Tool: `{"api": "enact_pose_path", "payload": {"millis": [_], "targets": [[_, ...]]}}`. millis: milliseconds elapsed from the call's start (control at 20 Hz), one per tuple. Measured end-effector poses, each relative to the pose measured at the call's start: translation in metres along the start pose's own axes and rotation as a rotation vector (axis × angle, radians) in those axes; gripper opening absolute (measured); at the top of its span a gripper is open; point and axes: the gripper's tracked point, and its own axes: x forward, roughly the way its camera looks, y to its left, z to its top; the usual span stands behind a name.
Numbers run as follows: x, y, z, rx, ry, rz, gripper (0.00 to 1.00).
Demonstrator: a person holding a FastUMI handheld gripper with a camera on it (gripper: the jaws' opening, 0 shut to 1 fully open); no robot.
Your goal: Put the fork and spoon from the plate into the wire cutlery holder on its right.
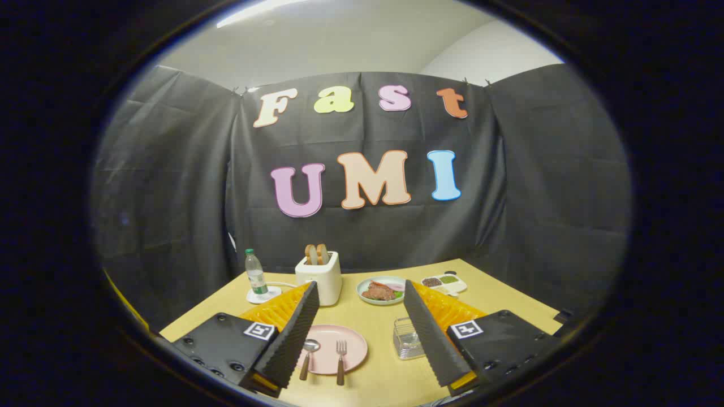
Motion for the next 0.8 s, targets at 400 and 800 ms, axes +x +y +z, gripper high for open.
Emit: {"api": "enact_pose_path", "payload": {"millis": [400, 800], "targets": [[0.009, 0.013, -0.01, -0.028, 0.022, 0.036, 0.96], [0.01, 0.017, -0.031, -0.03, 0.066, 0.034, 0.96]]}}
